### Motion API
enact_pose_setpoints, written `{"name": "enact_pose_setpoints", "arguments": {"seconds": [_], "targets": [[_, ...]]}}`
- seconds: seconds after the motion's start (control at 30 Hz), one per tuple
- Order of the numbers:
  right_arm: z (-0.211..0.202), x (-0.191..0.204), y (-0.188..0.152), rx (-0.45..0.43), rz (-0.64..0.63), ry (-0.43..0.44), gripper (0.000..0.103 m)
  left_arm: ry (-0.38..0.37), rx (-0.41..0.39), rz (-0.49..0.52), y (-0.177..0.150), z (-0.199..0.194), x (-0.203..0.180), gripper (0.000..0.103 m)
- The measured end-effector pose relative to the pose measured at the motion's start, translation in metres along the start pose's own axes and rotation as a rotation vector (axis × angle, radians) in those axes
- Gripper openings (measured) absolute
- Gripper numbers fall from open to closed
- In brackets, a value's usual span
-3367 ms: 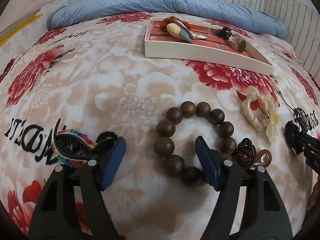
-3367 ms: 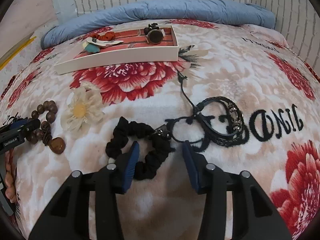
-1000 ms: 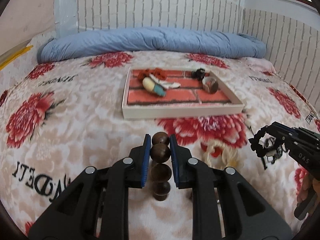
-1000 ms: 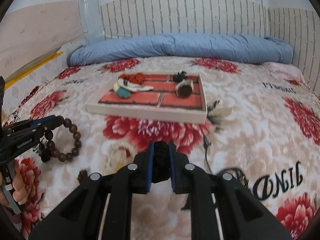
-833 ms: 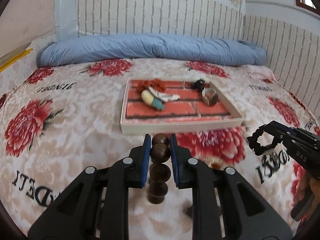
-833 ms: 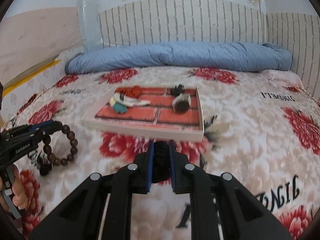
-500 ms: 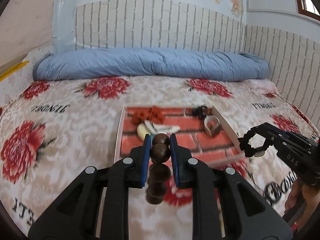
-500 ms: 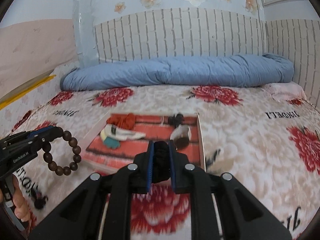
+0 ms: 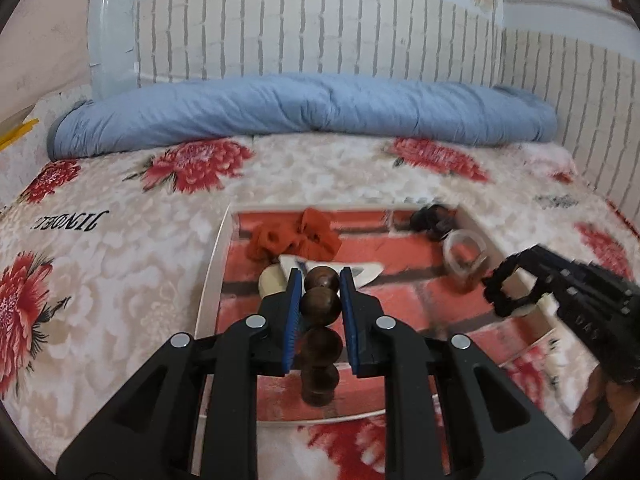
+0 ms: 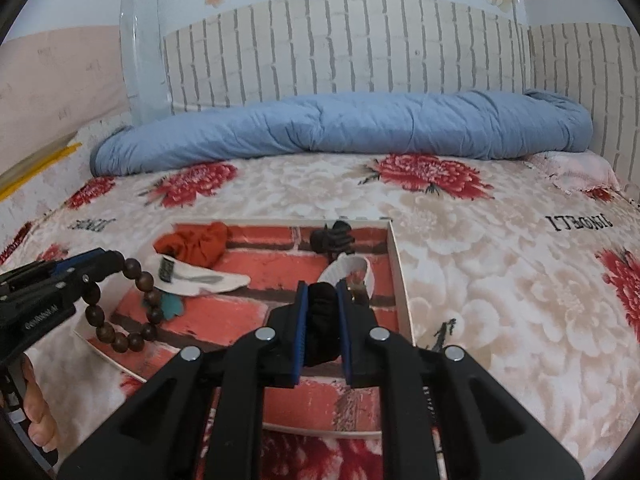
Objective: Organize jewelry
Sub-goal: 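Carry the bead bracelet and black scrunchie into the tray and open both tools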
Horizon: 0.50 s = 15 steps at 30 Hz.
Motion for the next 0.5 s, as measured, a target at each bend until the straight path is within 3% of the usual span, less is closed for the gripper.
{"name": "enact_pose_setpoints", "arguments": {"seconds": [0.5], "targets": [[0.028,-0.007,-0.017,0.067,-0.021,-0.062,0.014,0.102,0.049,-0.023,-0.016,0.03,0.023,0.019]]}}
Point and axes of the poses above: each gripper's, at about its wrist camera, not at the fingertips, and z roughly the way its jaws point, x to its left, y to its top, the point moved 3 cm from there along z, roughly the way its jaws point, and after that the axes turned 2 degrees about y, right-handed, at the moved point
